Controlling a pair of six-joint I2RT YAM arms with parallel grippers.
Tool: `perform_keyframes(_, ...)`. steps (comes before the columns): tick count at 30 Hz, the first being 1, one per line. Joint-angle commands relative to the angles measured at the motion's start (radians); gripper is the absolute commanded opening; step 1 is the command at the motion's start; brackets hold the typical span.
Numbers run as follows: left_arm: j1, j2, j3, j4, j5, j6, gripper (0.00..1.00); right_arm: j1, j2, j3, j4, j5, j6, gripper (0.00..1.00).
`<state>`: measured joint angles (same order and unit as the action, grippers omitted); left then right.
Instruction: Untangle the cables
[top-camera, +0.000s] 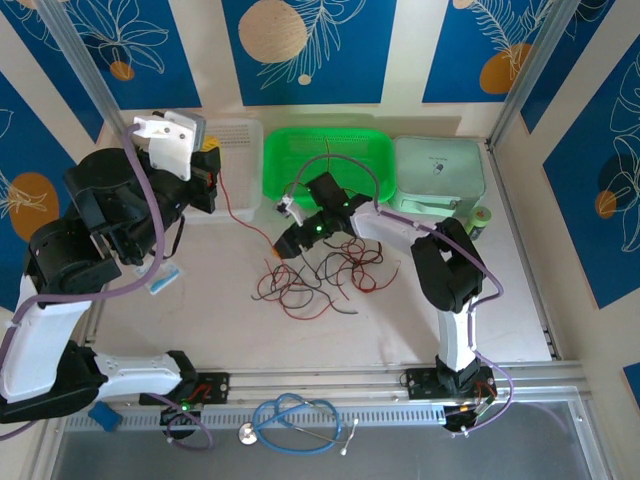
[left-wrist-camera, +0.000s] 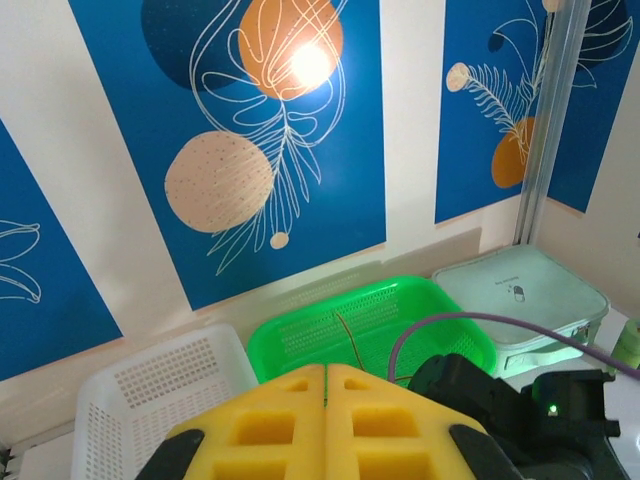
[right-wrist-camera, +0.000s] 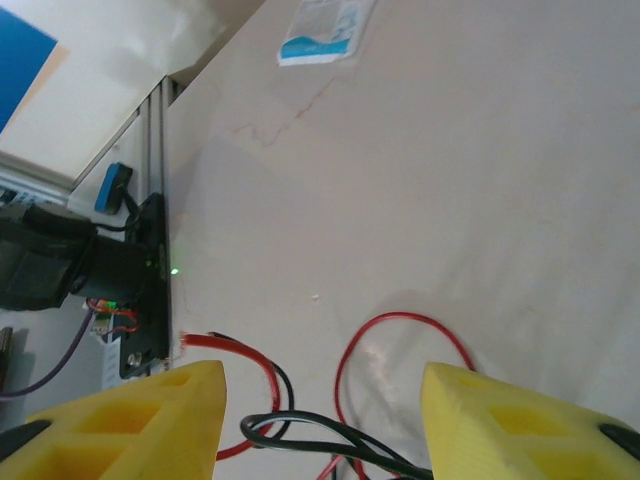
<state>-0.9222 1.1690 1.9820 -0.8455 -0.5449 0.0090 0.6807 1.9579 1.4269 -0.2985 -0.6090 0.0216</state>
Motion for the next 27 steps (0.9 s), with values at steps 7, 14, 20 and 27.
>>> perform_keyframes(7, -0.01, 0.0, 0.03, 0.026, 0.001, 0.007, 0.02, 0.04, -0.057, -0.121, 0.062, -0.031, -0.041, 0.55)
perform_keyframes(14, -0.01, 0.012, 0.031, 0.032, 0.004, -0.004, 0.02, 0.07, -0.013, -0.07, 0.058, -0.004, -0.046, 0.55)
perform_keyframes(20, -0.011, 0.033, 0.048, 0.023, 0.019, -0.009, 0.02, 0.087, 0.028, -0.009, 0.055, -0.007, -0.04, 0.55)
perform_keyframes(27, -0.01, 0.039, 0.068, 0.012, 0.034, -0.013, 0.02, 0.084, 0.048, 0.027, 0.021, 0.039, -0.014, 0.26)
